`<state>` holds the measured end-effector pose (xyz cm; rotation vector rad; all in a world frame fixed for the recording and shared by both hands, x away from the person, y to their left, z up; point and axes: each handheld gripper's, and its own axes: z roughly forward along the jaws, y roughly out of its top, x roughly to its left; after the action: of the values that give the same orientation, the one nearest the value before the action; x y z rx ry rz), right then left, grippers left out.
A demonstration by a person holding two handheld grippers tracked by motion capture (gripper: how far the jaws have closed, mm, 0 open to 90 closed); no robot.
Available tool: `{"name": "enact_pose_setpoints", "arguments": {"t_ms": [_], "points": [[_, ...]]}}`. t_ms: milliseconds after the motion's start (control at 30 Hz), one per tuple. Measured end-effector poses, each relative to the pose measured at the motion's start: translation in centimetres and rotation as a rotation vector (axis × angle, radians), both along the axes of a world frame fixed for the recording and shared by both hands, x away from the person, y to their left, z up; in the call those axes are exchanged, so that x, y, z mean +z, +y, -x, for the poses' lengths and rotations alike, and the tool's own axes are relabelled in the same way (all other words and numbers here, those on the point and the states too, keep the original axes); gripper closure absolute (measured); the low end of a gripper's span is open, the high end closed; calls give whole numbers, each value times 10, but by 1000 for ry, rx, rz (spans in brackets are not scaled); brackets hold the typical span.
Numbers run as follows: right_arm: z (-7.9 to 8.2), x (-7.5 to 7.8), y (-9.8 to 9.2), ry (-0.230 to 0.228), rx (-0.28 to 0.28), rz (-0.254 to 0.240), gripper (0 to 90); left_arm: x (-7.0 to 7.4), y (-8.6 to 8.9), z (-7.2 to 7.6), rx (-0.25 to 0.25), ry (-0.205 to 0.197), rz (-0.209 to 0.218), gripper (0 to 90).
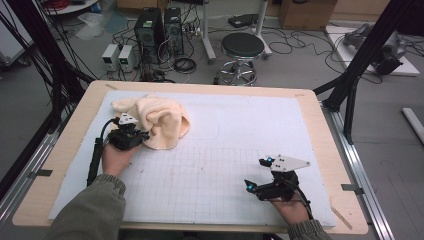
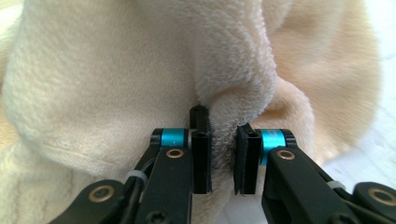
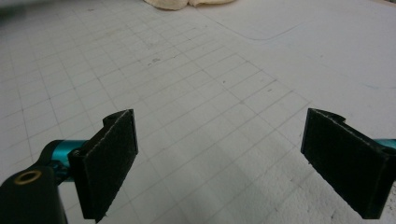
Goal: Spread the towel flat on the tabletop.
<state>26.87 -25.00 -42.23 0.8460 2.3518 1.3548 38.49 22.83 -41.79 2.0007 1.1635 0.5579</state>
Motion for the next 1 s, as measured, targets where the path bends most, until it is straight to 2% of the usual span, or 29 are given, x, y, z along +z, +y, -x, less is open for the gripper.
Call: {"name": "enact_pose_setpoints", "arguments": {"t_ms": [67,133,300,367,567,667,733,833,900,1000], "points": [[0,0,0,-5,1,1,102,5,-2,8,-40,4,-1,808],[1,1,0,-6,-3,0,102,13,-4,21,-98,-8,-10,811],[1,1,-1,-6,-4,-3,102,22,-10,65,-226,-20,-63,815],[3,1,-1,-10,-2,0,102,22,-8,80,-257,-22,-39,816],[4,2,-1,-10,-10,-2,102,18,-3,126,-336,-12,-16,817],[4,2,-1,-7,-10,-3,102,18,2,145,-366,2,-19,817],[4,2,-1,-9,-8,1,102,18,7,152,-373,8,-26,815],[4,1,0,-5,-5,3,102,24,15,154,-376,14,22,737],[4,1,0,-7,-6,5,102,32,16,155,-372,-8,41,608],[4,1,1,-5,-8,3,102,49,12,153,-370,-65,33,563]]}}
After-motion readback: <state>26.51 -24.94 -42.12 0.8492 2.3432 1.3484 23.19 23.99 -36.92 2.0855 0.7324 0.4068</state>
